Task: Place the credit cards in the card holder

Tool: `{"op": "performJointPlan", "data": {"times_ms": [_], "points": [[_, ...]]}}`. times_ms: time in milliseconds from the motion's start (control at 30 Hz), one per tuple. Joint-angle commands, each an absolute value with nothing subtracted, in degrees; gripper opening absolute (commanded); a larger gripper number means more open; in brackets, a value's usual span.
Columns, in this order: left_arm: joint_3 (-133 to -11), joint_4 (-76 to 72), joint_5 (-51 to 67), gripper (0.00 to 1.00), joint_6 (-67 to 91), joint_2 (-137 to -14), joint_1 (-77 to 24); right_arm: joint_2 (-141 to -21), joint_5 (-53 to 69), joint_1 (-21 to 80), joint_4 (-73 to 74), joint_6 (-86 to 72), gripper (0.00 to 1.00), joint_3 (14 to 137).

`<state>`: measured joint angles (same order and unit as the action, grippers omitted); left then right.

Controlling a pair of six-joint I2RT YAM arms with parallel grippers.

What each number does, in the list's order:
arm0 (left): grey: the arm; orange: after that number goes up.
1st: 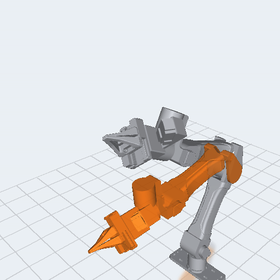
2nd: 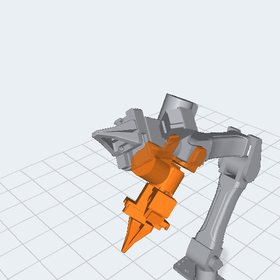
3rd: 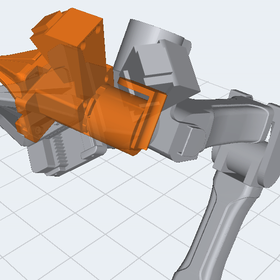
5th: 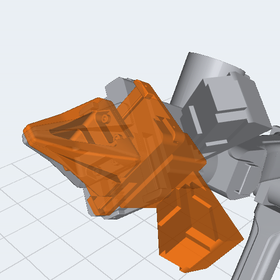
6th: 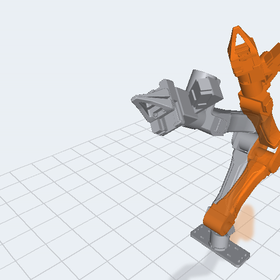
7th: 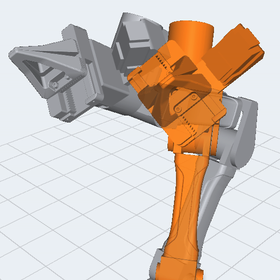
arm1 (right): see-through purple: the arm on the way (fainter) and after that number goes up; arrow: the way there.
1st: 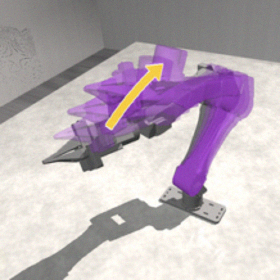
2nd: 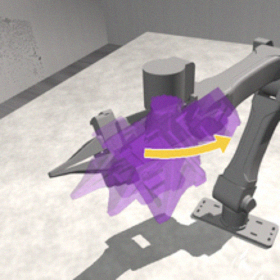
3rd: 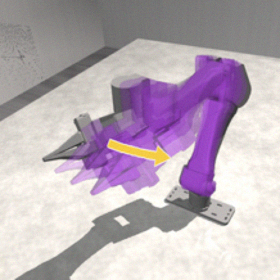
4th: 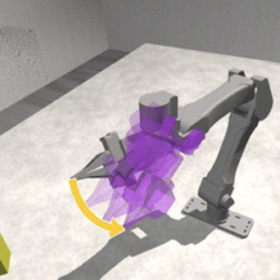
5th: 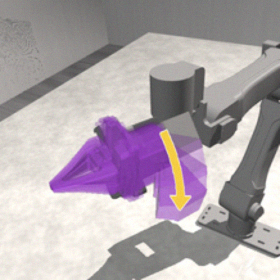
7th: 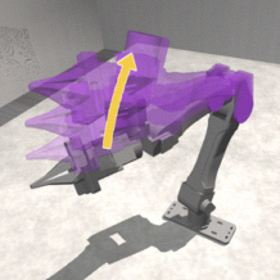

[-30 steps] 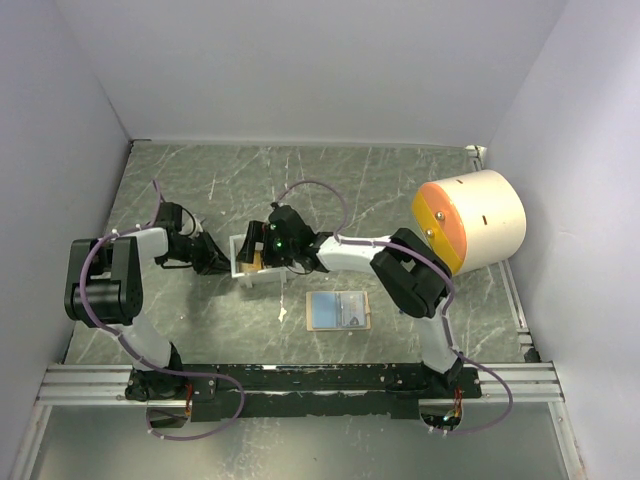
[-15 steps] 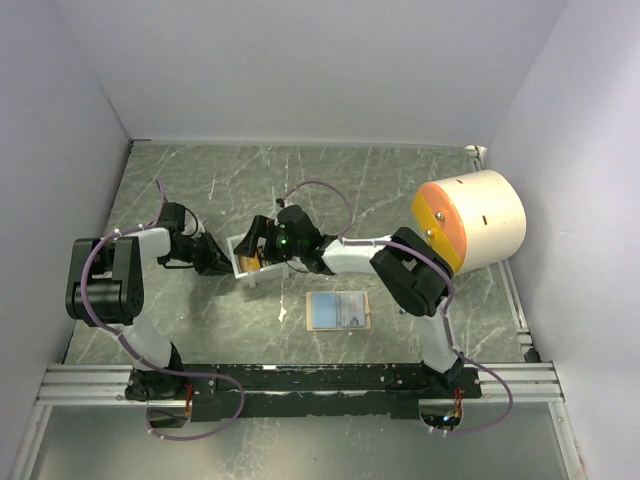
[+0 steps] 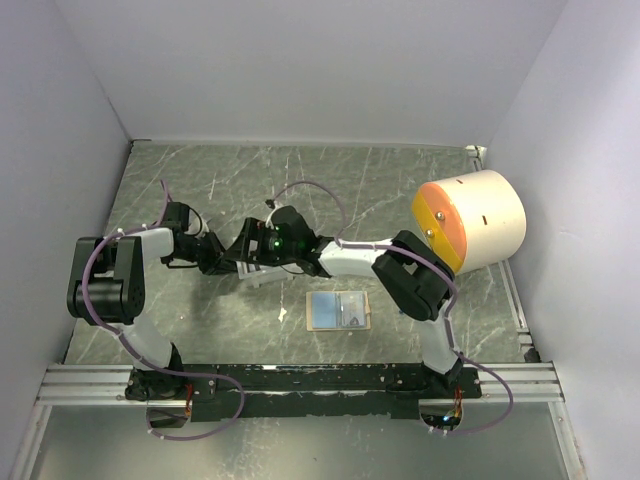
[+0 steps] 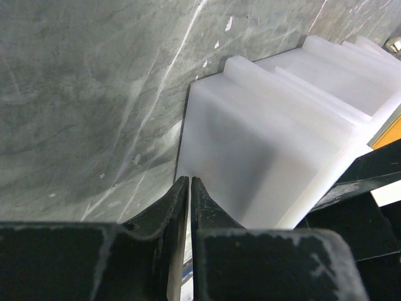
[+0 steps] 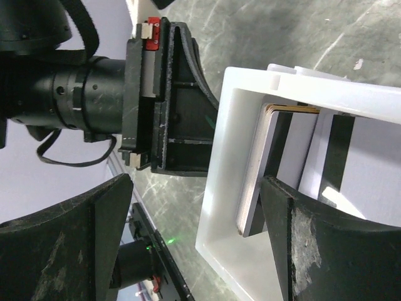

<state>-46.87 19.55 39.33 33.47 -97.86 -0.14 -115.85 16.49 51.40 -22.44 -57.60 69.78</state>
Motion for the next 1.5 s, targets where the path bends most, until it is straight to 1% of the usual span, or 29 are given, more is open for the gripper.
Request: {"op": "performJointPlan", "data": {"times_ms": [0, 100, 233, 400, 567, 733, 800, 867, 1233, 1467], "points": [[-48.27, 18.28, 41.51, 0.17, 33.85, -98.19, -0.62, -117.47, 12.80, 51.91, -14.56, -53.77, 0.84, 73.12], [-48.30, 18.62, 41.34, 0.16, 33.63, -98.17, -0.62, -118.28, 10.14, 51.89, -11.38, -51.44, 0.83, 75.15], [-48.28, 18.38, 41.42, 0.16, 33.70, -98.43, -0.64, -119.83, 9.48, 52.04, -8.60, -49.94, 0.83, 77.65], [-48.42, 18.37, 41.30, 0.16, 33.68, -98.60, -0.62, -120.85, 12.46, 52.11, -11.69, -50.06, 0.81, 77.83], [-48.16, 17.68, 41.93, 0.16, 34.12, -99.38, -0.62, -120.43, 15.82, 52.26, -17.27, -51.73, 0.74, 76.17], [-48.64, 17.94, 41.44, 0.16, 34.18, -99.49, -0.62, -117.89, 16.10, 52.24, -20.39, -52.51, 0.57, 73.71], [-48.76, 17.76, 41.57, 0.16, 34.38, -99.57, -0.62, -117.16, 16.06, 52.26, -20.73, -52.64, 0.53, 73.25], [-49.00, 17.76, 41.33, 0.16, 34.47, -99.65, -0.62, -116.52, 16.13, 52.25, -20.81, -52.93, 0.51, 72.85], [-49.74, 17.84, 40.97, 0.16, 34.54, -100.72, -0.71, -114.39, 15.47, 52.26, -20.31, -53.31, 0.51, 72.25], [-50.13, 17.97, 40.91, 0.15, 34.54, -101.16, -0.79, -113.79, 15.25, 52.24, -20.97, -53.77, 0.37, 71.63]]}}
